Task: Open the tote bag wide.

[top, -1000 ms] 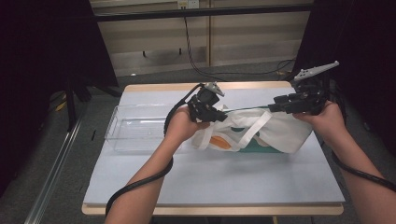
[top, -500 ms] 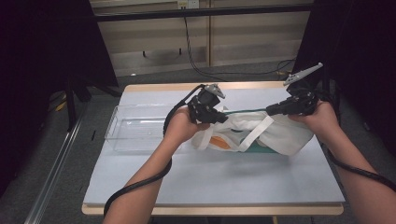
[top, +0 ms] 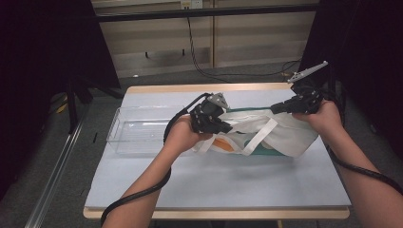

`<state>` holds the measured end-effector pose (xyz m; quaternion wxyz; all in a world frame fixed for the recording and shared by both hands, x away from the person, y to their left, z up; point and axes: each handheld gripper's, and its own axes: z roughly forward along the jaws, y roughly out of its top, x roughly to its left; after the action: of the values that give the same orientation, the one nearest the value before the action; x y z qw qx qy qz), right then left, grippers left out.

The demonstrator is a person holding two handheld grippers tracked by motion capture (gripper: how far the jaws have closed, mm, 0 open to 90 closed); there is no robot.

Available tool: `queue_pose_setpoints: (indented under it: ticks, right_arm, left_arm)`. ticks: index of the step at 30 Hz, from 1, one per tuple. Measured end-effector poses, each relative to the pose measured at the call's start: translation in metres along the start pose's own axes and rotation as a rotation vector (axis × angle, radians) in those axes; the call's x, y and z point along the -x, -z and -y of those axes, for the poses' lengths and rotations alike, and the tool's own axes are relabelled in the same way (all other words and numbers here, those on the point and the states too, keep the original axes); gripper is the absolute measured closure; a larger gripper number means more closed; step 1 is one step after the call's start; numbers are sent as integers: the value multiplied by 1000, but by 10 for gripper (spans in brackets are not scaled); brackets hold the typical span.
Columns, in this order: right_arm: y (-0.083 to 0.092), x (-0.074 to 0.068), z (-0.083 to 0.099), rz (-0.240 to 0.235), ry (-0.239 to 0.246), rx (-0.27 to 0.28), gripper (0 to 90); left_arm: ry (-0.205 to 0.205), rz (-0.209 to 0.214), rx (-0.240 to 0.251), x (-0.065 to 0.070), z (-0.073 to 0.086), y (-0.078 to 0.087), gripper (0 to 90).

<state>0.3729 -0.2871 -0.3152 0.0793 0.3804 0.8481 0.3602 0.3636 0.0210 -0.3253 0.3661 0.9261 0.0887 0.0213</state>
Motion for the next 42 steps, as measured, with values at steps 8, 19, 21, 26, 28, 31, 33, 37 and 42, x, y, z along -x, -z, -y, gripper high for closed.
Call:
queue_pose_setpoints:
  ticks: [8,19,21,26,28,31,33,37,42]
  right_arm:
    - [4,6,-7,-1,-28,15,868]
    - [7,15,-9,12,-71,35,868]
    - [9,16,-12,21,-77,40,869]
    - [10,18,-16,47,-76,37,868]
    - [11,19,-17,60,-86,42,868]
    - [12,20,-19,72,-93,53,868]
    - [13,21,-20,79,-98,49,868]
    - [13,22,-23,96,-95,55,868]
    - [13,26,-25,115,-107,59,868]
  left_arm:
    - [8,20,7,4,9,-1,887]
    - [-3,34,-3,6,10,3,887]
    - [-1,33,1,7,9,5,887]
    - [-10,38,-1,8,7,8,886]
    - [-10,43,-1,8,7,9,887]
    - [-16,52,-4,8,7,10,887]
    - [-20,54,-12,8,7,11,886]
    - [-17,58,-11,10,7,11,886]
    - [-22,66,-16,10,6,11,886]
